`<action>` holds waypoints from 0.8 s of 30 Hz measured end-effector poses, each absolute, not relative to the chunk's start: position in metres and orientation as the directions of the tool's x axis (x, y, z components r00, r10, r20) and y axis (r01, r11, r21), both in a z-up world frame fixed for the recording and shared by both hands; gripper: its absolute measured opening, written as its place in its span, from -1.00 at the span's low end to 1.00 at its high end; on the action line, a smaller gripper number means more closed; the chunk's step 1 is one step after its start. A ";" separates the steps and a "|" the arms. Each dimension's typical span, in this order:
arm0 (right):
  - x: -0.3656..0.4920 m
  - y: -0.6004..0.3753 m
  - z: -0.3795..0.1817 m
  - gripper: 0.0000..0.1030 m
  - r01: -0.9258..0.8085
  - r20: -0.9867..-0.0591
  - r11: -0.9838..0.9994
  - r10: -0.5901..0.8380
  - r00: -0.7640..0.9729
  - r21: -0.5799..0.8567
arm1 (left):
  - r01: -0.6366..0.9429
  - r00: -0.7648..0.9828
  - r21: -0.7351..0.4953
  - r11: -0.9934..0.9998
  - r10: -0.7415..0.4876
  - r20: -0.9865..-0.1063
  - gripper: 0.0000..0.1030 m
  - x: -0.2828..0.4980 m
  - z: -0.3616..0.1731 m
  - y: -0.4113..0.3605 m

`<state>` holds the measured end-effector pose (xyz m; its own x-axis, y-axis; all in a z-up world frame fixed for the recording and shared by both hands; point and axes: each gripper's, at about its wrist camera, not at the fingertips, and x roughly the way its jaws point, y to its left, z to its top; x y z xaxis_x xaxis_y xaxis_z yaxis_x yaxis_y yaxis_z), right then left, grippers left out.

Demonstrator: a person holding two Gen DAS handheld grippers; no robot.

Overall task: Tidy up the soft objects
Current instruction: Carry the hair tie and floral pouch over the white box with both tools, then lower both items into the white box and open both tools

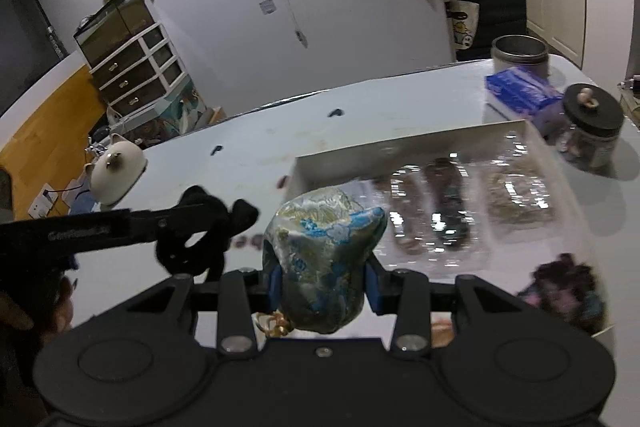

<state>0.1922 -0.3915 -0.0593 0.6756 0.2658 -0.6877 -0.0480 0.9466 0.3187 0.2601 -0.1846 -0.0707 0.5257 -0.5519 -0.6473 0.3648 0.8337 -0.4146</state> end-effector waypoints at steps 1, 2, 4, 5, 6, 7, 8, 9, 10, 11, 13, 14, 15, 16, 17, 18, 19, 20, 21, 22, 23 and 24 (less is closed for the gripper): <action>0.192 -0.398 -0.061 -0.21 -0.043 -0.691 0.947 0.263 0.673 0.318 | 0.381 0.506 -0.412 0.828 -0.560 -0.656 -0.53 0.267 -0.076 -0.193; 0.193 -0.403 -0.062 -0.21 -0.039 -0.695 0.947 0.262 0.669 0.318 | 0.399 0.486 -0.407 0.822 -0.566 -0.666 -0.53 0.273 -0.081 -0.202; 0.194 -0.411 -0.067 -0.21 -0.030 -0.704 0.946 0.262 0.660 0.324 | 0.436 0.449 -0.386 0.813 -0.568 -0.689 -0.53 0.286 -0.093 -0.217; 0.195 -0.415 -0.071 -0.21 -0.023 -0.710 0.943 0.265 0.652 0.331 | 0.460 0.425 -0.370 0.807 -0.566 -0.706 -0.53 0.293 -0.099 -0.224; 0.196 -0.418 -0.074 -0.21 -0.016 -0.717 0.940 0.270 0.642 0.340 | 0.479 0.402 -0.355 0.802 -0.561 -0.723 -0.53 0.299 -0.106 -0.230; 0.198 -0.420 -0.079 -0.21 -0.007 -0.724 0.936 0.277 0.631 0.352 | 0.497 0.381 -0.339 0.799 -0.552 -0.742 -0.53 0.305 -0.112 -0.235; 0.199 -0.422 -0.083 -0.21 0.001 -0.731 0.930 0.289 0.618 0.369 | 0.517 0.355 -0.320 0.793 -0.540 -0.764 -0.53 0.312 -0.120 -0.240; 0.201 -0.423 -0.089 -0.21 0.009 -0.736 0.921 0.306 0.604 0.390 | 0.533 0.339 -0.302 0.790 -0.526 -0.780 -0.53 0.317 -0.126 -0.244; 0.203 -0.423 -0.093 -0.21 0.013 -0.739 0.912 0.325 0.590 0.410 | 0.548 0.324 -0.288 0.786 -0.516 -0.793 -0.52 0.321 -0.131 -0.245; 0.206 -0.421 -0.099 -0.21 0.018 -0.743 0.903 0.342 0.575 0.430 | 0.563 0.306 -0.274 0.780 -0.505 -0.807 -0.52 0.326 -0.136 -0.248; 0.211 -0.418 -0.109 -0.21 0.031 -0.753 0.888 0.371 0.543 0.459 | 0.583 0.288 -0.250 0.773 -0.484 -0.827 -0.50 0.333 -0.143 -0.249; 0.214 -0.415 -0.114 -0.21 0.035 -0.755 0.880 0.385 0.530 0.473 | 0.590 0.279 -0.245 0.770 -0.479 -0.832 -0.41 0.336 -0.145 -0.249; 0.216 -0.413 -0.119 -0.20 0.038 -0.754 0.871 0.402 0.520 0.490 | 0.592 0.271 -0.248 0.767 -0.479 -0.835 -0.29 0.339 -0.145 -0.248; 0.219 -0.410 -0.122 -0.19 0.039 -0.752 0.862 0.418 0.509 0.506 | 0.585 0.266 -0.258 0.769 -0.482 -0.835 0.09 0.342 -0.144 -0.246; 0.222 -0.408 -0.126 -0.12 0.039 -0.751 0.853 0.436 0.495 0.521 | 0.573 0.277 -0.260 0.777 -0.482 -0.831 0.46 0.343 -0.142 -0.243; 0.224 -0.406 -0.130 -0.05 0.039 -0.750 0.844 0.453 0.483 0.535 | 0.563 0.295 -0.264 0.783 -0.489 -0.821 0.56 0.342 -0.138 -0.239; 0.226 -0.405 -0.133 0.02 0.041 -0.751 0.839 0.462 0.472 0.542 | 0.561 0.304 -0.270 0.783 -0.499 -0.812 0.58 0.341 -0.134 -0.237; 0.228 -0.403 -0.135 0.21 0.045 -0.759 0.842 0.459 0.462 0.537 | 0.559 0.304 -0.283 0.779 -0.510 -0.805 0.58 0.340 -0.132 -0.234; 0.229 -0.401 -0.136 0.31 0.047 -0.766 0.846 0.455 0.455 0.531 | 0.555 0.307 -0.289 0.780 -0.515 -0.800 0.58 0.339 -0.129 -0.233; 0.229 -0.400 -0.135 0.43 0.049 -0.771 0.852 0.445 0.455 0.521 | 0.551 0.314 -0.290 0.783 -0.517 -0.797 0.58 0.337 -0.127 -0.232; 0.229 -0.400 -0.133 0.43 0.048 -0.772 0.857 0.436 0.462 0.513 | 0.548 0.321 -0.290 0.785 -0.517 -0.794 0.58 0.335 -0.125 -0.230; 0.228 -0.400 -0.131 0.44 0.043 -0.770 0.861 0.431 0.470 0.507 | 0.545 0.325 -0.291 0.787 -0.518 -0.791 0.58 0.333 -0.123 -0.228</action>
<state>0.2284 -0.3997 -0.1312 0.4700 0.4306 -0.7705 0.0427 0.8608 0.5072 0.3333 -0.2280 -0.1227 0.3248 -0.5178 -0.7915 0.5446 0.7866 -0.2911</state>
